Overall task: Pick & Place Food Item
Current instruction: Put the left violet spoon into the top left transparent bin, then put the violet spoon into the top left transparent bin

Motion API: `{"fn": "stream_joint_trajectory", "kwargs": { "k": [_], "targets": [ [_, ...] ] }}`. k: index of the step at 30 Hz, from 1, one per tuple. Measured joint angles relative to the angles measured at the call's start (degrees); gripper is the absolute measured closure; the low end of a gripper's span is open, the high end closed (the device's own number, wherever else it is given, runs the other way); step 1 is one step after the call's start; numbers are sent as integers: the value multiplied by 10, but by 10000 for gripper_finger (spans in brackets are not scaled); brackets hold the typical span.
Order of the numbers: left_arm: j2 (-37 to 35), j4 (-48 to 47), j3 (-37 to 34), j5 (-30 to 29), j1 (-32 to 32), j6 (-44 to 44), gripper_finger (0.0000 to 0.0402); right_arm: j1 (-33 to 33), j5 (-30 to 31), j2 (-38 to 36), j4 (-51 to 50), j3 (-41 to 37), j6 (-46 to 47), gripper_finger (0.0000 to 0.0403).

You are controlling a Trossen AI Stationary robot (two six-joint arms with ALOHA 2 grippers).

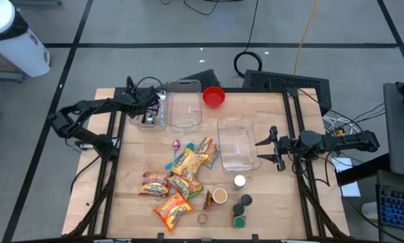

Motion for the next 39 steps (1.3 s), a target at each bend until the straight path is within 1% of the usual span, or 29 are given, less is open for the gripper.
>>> {"fn": "stream_joint_trajectory", "kwargs": {
  "k": [2,6,9,11,13,16,19,21,24,28,31,35,39],
  "targets": [
    [0,0,0,0,1,-8,381,0,0,0,0,0,0,184],
    [0,-1,0,0,0,3,381,0,0,0,0,0,0,184],
    [-3,0,0,0,0,50,377,0,0,0,0,0,0,187],
    [-14,0,0,0,0,78,367,0,0,0,0,0,0,187],
    [-32,1,2,3,0,82,349,0,0,0,0,0,0,187],
    [-63,-2,8,25,-5,73,310,0,0,0,0,0,0,184],
    [-107,-1,9,48,-17,89,270,0,0,0,0,0,0,184],
    [-144,11,9,76,-32,101,246,0,0,0,0,0,0,186],
    [-202,44,9,149,-59,111,219,0,0,0,0,0,0,187],
    [-274,93,10,248,-113,120,203,0,0,0,0,0,0,185],
    [-294,112,10,295,-174,132,202,0,0,0,0,0,0,184],
    [-292,116,10,315,-271,155,201,0,0,0,0,0,0,186],
    [-251,144,10,315,-372,171,201,0,0,0,0,0,0,187]
  ]
}}
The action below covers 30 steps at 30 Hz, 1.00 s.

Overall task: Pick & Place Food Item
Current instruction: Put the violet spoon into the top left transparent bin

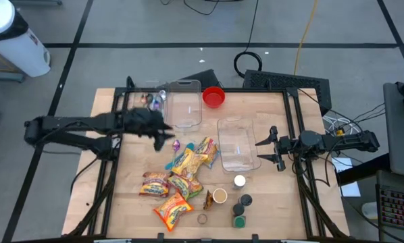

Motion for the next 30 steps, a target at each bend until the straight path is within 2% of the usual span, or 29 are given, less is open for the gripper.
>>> {"fn": "stream_joint_trajectory", "kwargs": {
  "k": [5,10,14,20,30],
  "targets": [
    [62,8,0,4,-95,-48,201,0,0,0,0,0,0,184],
    [131,-8,0,-68,-140,-166,201,0,0,0,0,0,0,187],
    [186,-33,0,-135,-146,-257,201,0,0,0,0,0,0,187],
    [258,-57,0,-194,-146,-376,201,0,0,0,0,0,0,184],
    [352,-51,0,-200,-147,-447,201,0,0,0,0,0,0,184]
  ]
}}
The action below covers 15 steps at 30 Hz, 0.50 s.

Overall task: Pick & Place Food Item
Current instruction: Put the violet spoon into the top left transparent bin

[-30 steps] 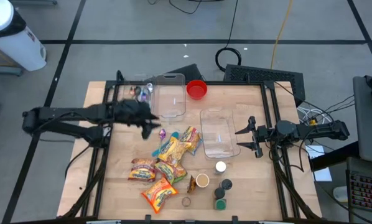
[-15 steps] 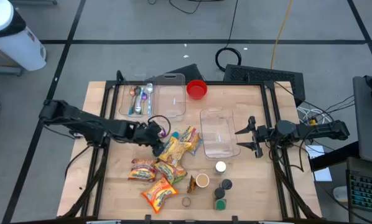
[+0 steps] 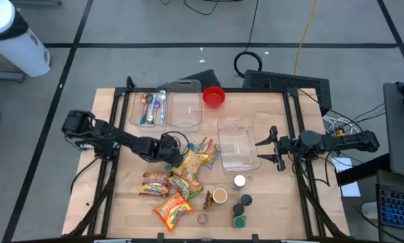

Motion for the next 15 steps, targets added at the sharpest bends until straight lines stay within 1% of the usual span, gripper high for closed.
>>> {"fn": "stream_joint_trajectory", "kwargs": {
  "k": [6,11,13,15],
  "targets": [
    [16,-5,1,-2,-3,-13,202,0,0,0,0,0,0,186],
    [17,-19,1,5,-3,-63,204,0,0,0,0,0,0,187],
    [17,-20,1,9,-3,-68,218,0,0,0,0,0,0,185],
    [17,-22,0,10,-3,-69,242,0,0,0,0,0,0,184]
  ]
}}
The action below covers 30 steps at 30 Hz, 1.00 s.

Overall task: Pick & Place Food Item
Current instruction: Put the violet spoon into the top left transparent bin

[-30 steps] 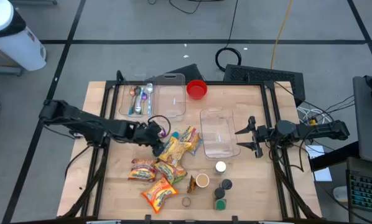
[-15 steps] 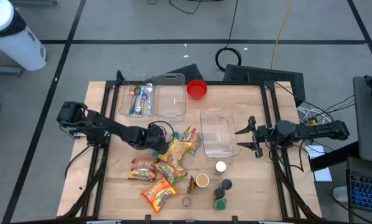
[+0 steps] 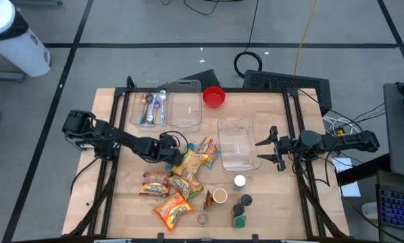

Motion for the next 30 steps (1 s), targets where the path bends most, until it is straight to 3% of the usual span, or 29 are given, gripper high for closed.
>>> {"fn": "stream_joint_trajectory", "kwargs": {
  "k": [7,9,18,30],
  "targets": [
    [0,0,-1,-2,0,13,369,0,0,0,0,0,0,187],
    [0,2,-1,-2,0,19,389,0,0,0,0,0,0,187],
    [-4,6,-1,-6,0,53,394,0,0,0,0,0,0,186],
    [-102,3,-3,-47,-1,98,398,0,0,0,0,0,0,185]
  ]
}}
